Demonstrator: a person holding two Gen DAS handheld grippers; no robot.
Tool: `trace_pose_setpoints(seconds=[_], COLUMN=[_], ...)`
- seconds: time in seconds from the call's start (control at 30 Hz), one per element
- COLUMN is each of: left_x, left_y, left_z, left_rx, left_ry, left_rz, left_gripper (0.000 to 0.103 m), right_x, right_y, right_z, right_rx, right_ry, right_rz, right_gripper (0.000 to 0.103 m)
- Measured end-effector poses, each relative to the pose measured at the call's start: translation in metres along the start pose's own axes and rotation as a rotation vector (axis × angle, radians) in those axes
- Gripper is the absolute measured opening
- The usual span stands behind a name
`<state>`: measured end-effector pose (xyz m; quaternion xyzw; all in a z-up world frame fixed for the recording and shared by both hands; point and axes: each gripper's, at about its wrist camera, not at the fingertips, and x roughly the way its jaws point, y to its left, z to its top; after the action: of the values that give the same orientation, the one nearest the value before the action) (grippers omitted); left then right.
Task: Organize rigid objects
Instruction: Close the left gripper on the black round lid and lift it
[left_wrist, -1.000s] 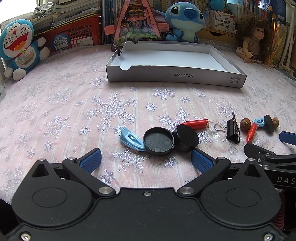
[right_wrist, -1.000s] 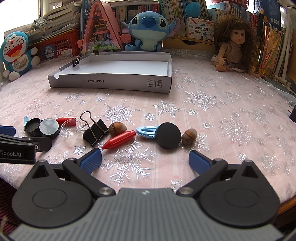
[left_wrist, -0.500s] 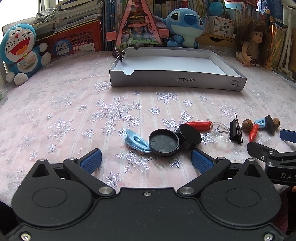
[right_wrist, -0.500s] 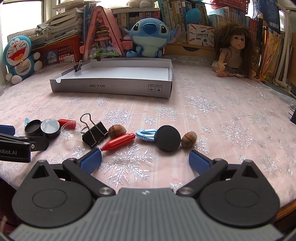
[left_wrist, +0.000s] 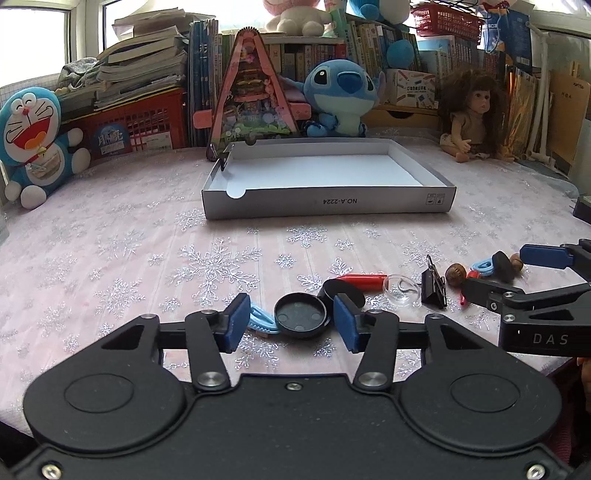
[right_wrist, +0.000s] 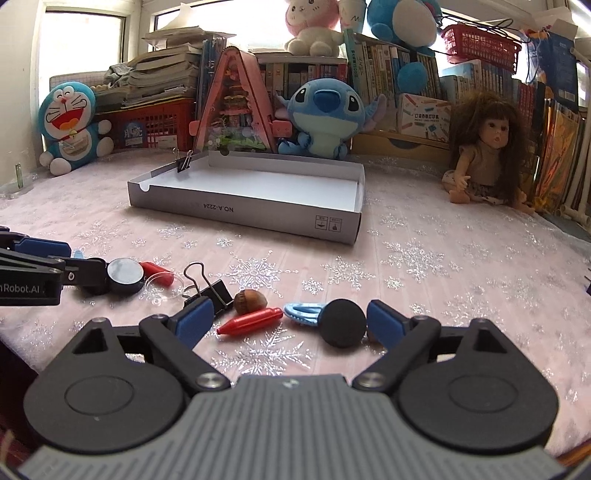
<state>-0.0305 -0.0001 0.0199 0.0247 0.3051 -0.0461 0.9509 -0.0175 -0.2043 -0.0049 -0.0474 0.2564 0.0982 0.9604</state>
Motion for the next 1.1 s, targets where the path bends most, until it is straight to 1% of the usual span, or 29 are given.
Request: trace_pose_setpoints(seconds=[0.07, 0.1, 0.17, 0.2, 0.27, 0.3, 0.33, 0.37, 0.47, 0.53, 0.6, 0.63, 0.7, 0.8, 0.9, 1.0, 1.1], left_x=[0.000, 0.000, 0.000, 0.000, 0.000, 0.000, 0.000, 0.001, 0.001, 0.001, 0.001, 0.000, -0.001, -0.004, -0.009, -0.009, -0.006], left_y=[-0.001, -0.001, 0.002, 0.003, 0.004, 0.005, 0.007, 0.008, 0.010, 0.010, 0.011, 0.012, 0.012, 0.013, 0.013, 0.014, 0.013], left_z=[-0.001, -0.001, -0.002, -0.002, -0.001, -0.001, -0.002, -0.002, -0.003, -0.003, -0.003, -0.002, -0.002, -0.003, -0.003, -0.005, -0.005], left_rx=[0.006, 0.004, -0.007, -0.012, -0.021, -0.027, -0.038, -0.049, -0.059, -0.060, -0.063, -0.061, -0.043, 0.012, 0.061, 0.064, 0.055], left_ry=[0.007, 0.011, 0.016, 0.017, 0.021, 0.025, 0.033, 0.041, 0.050, 0.048, 0.047, 0.045, 0.046, 0.041, 0.029, 0.029, 0.041], left_rz=[-0.005, -0.008, -0.017, -0.020, -0.026, -0.034, -0.047, -0.058, -0.062, -0.058, -0.056, -0.055, -0.061, -0.078, -0.077, -0.067, -0.074], left_gripper=[0.042, 0.041, 0.037, 0.036, 0.033, 0.032, 0.032, 0.032, 0.032, 0.032, 0.032, 0.032, 0.033, 0.037, 0.040, 0.041, 0.040], right_x=[-0.002, -0.003, -0.005, -0.005, -0.005, -0.004, -0.003, -0.001, 0.003, 0.006, 0.009, 0.011, 0.013, 0.016, 0.017, 0.017, 0.016], right_y=[0.002, 0.003, 0.005, 0.006, 0.008, 0.009, 0.009, 0.009, 0.009, 0.009, 0.009, 0.008, 0.006, 0.002, -0.001, -0.003, -0.002], right_z=[0.000, 0.000, -0.001, -0.001, -0.002, -0.002, -0.003, -0.003, -0.004, -0.003, -0.002, -0.001, 0.000, 0.001, 0.003, 0.003, 0.001], right_rx=[-0.027, -0.042, -0.078, -0.095, -0.120, -0.127, -0.131, -0.135, -0.153, -0.167, -0.178, -0.187, -0.195, -0.219, -0.245, -0.234, -0.214], right_ry=[-0.013, -0.018, -0.023, -0.018, -0.007, 0.002, 0.009, 0.016, 0.031, 0.043, 0.045, 0.046, 0.047, 0.049, 0.050, 0.051, 0.044], right_rz=[0.019, 0.029, 0.052, 0.066, 0.090, 0.105, 0.117, 0.126, 0.145, 0.160, 0.164, 0.166, 0.171, 0.203, 0.228, 0.245, 0.239], right_gripper=[0.088, 0.086, 0.079, 0.078, 0.067, 0.063, 0.055, 0.050, 0.049, 0.051, 0.060, 0.061, 0.061, 0.061, 0.061, 0.050, 0.050])
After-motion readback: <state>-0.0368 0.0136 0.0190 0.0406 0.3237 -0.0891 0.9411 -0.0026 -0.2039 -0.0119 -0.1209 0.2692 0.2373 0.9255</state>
